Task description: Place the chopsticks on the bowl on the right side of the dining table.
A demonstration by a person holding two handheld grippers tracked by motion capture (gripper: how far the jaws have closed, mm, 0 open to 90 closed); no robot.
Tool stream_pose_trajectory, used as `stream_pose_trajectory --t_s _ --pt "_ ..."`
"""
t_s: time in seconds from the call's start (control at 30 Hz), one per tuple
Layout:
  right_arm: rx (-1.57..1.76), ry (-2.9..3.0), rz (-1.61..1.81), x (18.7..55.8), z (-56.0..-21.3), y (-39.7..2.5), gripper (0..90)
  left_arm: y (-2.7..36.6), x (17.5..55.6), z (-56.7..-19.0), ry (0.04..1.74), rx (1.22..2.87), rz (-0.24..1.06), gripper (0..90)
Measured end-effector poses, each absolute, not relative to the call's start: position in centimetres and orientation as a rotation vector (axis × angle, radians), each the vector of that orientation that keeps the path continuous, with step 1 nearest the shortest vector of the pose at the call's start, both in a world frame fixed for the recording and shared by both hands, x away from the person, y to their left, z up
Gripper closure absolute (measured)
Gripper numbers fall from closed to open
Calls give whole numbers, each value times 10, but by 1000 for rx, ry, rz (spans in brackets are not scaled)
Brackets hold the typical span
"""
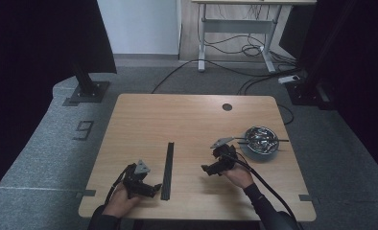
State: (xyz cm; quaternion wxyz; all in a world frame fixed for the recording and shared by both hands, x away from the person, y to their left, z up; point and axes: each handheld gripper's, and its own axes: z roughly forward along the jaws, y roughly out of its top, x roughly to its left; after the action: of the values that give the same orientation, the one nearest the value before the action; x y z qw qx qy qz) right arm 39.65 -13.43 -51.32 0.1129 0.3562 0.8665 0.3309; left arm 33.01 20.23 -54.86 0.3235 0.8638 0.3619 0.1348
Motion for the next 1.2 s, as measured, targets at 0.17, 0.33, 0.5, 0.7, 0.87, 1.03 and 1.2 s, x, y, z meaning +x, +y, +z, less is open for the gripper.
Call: stream_pose_trajectory --t_s 0.17,0.33,0.5,0.7,0.87,1.03,1.2 --pt "1018 2564 958 400 -517 -123 0 202 330 -549 949 2267 354 0" --pt "998 2569 956 402 -521 -111 0 202 330 -549 948 2269 354 0" --pt "977 2577 941 405 -523 -99 0 202 330 -548 948 2270 354 0" --pt "955 2584 939 407 -527 -84 0 202 330 -548 948 2270 354 0" --pt "937 2587 938 409 -529 -73 0 202 330 -548 948 2270 354 0" --pt "926 2596 942 412 -530 -60 0 202 330 -548 948 2270 354 0" --pt "906 2602 946 414 -530 -48 0 203 330 -548 946 2271 355 0"
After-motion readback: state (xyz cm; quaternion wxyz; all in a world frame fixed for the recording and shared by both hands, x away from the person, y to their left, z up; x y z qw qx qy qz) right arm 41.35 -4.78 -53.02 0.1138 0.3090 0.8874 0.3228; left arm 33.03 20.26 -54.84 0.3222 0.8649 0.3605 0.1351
